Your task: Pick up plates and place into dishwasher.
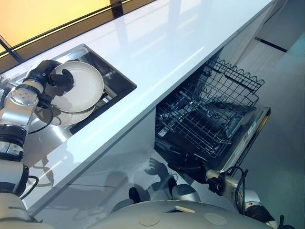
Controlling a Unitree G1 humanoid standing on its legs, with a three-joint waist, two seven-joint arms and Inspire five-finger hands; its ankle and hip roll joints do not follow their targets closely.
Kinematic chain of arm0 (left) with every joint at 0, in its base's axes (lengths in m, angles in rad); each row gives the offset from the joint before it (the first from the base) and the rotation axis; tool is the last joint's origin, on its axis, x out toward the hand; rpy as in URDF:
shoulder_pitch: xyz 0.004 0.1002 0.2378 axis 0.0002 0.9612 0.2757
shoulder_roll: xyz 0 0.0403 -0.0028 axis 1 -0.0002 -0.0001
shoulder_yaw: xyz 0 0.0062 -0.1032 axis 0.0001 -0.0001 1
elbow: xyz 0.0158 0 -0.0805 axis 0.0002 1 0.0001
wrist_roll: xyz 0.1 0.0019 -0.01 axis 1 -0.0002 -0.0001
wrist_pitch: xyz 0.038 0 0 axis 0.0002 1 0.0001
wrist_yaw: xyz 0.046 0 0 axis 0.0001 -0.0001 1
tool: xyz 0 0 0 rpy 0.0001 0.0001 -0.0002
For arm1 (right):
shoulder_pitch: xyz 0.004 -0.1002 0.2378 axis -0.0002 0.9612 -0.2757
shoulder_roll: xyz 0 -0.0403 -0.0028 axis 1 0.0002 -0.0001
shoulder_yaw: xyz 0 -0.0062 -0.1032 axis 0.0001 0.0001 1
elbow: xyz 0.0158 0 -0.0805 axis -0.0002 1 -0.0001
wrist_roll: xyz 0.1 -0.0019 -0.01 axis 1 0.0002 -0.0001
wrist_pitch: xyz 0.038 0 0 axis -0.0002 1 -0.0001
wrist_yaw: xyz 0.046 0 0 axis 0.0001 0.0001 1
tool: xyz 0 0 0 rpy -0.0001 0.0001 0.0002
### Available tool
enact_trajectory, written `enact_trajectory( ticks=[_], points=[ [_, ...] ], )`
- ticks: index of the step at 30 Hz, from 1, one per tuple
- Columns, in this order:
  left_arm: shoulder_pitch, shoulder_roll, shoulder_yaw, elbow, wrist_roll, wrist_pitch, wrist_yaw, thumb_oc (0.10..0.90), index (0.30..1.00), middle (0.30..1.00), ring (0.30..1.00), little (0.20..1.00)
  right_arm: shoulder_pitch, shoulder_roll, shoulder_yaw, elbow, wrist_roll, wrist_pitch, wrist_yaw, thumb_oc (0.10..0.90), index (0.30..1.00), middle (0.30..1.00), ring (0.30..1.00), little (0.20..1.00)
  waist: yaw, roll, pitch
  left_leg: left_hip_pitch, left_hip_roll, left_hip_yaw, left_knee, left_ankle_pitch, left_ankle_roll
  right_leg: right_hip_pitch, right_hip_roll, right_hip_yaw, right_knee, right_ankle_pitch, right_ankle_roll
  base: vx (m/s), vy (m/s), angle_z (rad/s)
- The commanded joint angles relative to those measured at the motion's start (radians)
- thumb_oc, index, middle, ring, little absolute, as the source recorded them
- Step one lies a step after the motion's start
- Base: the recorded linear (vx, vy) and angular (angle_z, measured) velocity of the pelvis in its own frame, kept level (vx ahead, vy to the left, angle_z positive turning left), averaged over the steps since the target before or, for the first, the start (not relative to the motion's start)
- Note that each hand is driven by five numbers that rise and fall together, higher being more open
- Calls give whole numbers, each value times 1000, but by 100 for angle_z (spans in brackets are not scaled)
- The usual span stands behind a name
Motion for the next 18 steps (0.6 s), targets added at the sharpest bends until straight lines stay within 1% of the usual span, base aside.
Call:
enact_trajectory(
  ticks=[1,3,4,5,6,7,10,13,14,15,18],
  points=[
    [-181,4,7,53,70,-93,120,199,385,385,385,299,-10,-5,30,-51,55,-63,22,800,900,900,900,900,-5,30,-26,13,-75,70,6,-127,59,-83,69,-19,61,-19,56,77,3,-2],
    [-189,4,4,58,70,-95,136,245,425,425,425,345,-3,-1,35,-43,54,-64,23,800,900,900,900,900,-8,29,-22,12,-74,72,6,-127,60,-87,68,-18,64,-17,58,71,5,-3],
    [-190,3,2,58,72,-93,147,364,526,526,526,464,2,2,39,-40,52,-67,22,800,900,900,900,900,-9,28,-19,11,-75,73,6,-126,61,-91,67,-17,66,-15,60,72,5,-3],
    [-190,3,1,57,70,-91,153,564,698,698,698,664,6,4,41,-37,52,-70,20,800,900,900,900,900,-9,27,-17,10,-75,73,6,-126,61,-93,66,-16,67,-14,62,56,4,-4],
    [-189,3,0,57,70,-90,153,564,698,698,698,664,7,4,41,-36,52,-70,20,800,900,900,900,900,-9,27,-16,10,-75,73,6,-126,61,-93,65,-15,67,-14,62,55,2,-5],
    [-191,3,0,58,68,-82,152,800,900,900,900,900,11,5,43,-32,51,-72,19,800,900,900,900,900,-10,26,-14,10,-75,74,7,-127,61,-95,65,-14,67,-12,64,66,4,-5],
    [-197,-3,-6,70,66,-62,143,800,900,900,900,900,17,5,48,-32,54,-70,14,800,900,900,900,900,-14,23,-5,7,-76,77,10,-127,63,-104,62,-10,72,-8,69,73,5,-4],
    [-199,-5,-12,83,74,-62,125,800,900,900,900,900,21,7,49,-26,52,-73,17,800,900,900,900,900,-15,22,0,5,-77,77,15,-129,66,-109,61,-7,79,-8,71,51,6,-3],
    [-200,-5,-13,87,79,-66,119,512,653,653,653,612,22,8,50,-24,51,-76,16,800,900,900,900,900,-14,22,1,4,-78,77,17,-130,67,-111,60,-5,81,-8,72,38,4,-9],
    [-200,-4,-16,89,83,-69,115,100,300,300,300,200,24,10,50,-23,49,-78,16,800,900,900,900,900,-15,21,4,3,-78,77,19,-131,68,-113,59,-4,84,-9,73,52,3,-12],
    [-200,-2,-24,84,79,-67,104,100,300,300,300,200,30,9,47,-24,51,-81,17,800,900,900,900,900,-14,19,9,-1,-79,75,26,-132,70,-119,58,0,92,-8,75,43,-4,-6]
  ],
)
